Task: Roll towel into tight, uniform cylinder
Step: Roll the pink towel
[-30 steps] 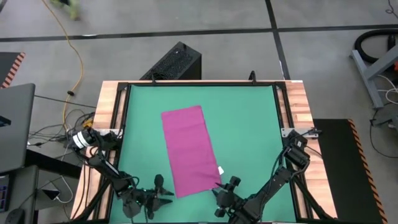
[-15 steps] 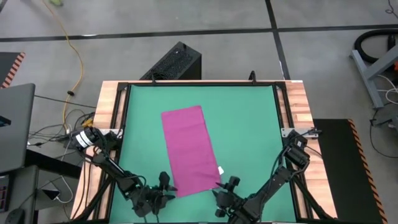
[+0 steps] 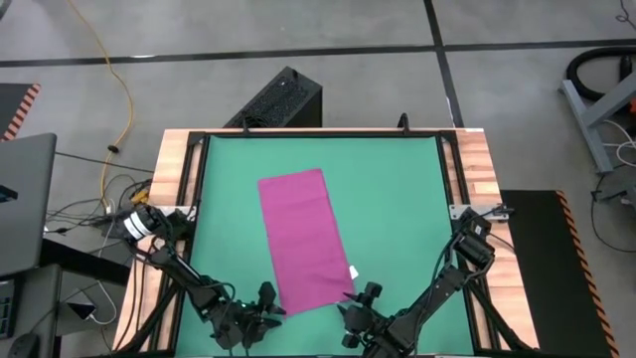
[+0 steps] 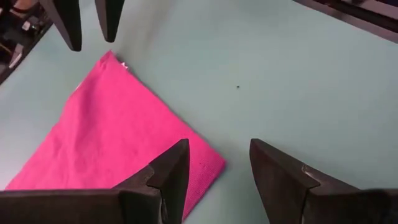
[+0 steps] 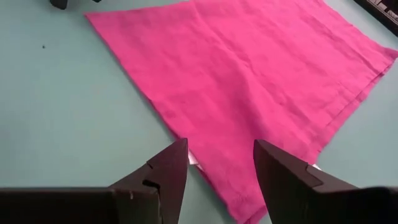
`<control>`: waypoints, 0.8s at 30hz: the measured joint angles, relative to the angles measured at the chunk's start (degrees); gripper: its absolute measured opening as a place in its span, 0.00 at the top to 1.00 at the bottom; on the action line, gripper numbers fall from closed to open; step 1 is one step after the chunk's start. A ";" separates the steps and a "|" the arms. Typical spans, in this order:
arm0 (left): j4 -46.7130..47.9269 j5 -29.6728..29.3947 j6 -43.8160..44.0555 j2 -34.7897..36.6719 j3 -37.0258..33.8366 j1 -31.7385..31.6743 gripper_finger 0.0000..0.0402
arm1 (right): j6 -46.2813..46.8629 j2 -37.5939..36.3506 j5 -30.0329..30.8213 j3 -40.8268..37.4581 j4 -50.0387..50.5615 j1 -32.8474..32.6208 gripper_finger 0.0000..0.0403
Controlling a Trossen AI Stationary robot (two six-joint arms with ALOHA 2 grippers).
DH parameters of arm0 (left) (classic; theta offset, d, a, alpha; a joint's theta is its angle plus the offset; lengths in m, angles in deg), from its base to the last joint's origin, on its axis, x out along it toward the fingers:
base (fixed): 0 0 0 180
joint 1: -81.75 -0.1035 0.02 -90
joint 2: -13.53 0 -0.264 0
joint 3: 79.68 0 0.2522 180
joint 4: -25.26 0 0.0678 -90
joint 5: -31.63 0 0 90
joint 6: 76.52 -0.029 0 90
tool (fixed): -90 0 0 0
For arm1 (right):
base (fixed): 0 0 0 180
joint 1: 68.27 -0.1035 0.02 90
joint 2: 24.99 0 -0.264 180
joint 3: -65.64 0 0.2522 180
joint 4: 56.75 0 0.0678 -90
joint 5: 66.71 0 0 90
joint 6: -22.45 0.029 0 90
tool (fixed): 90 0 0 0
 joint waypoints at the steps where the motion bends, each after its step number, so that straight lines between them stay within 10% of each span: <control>1: 0.06 0.10 -0.01 0.00 0.01 -0.27 0.60 | 0.01 0.00 -0.08 0.00 0.01 -0.01 0.50; 24: 8.35 7.53 8.24 -0.21 0.53 -6.88 0.99 | -3.71 0.00 -1.10 0.00 -5.91 -1.04 0.50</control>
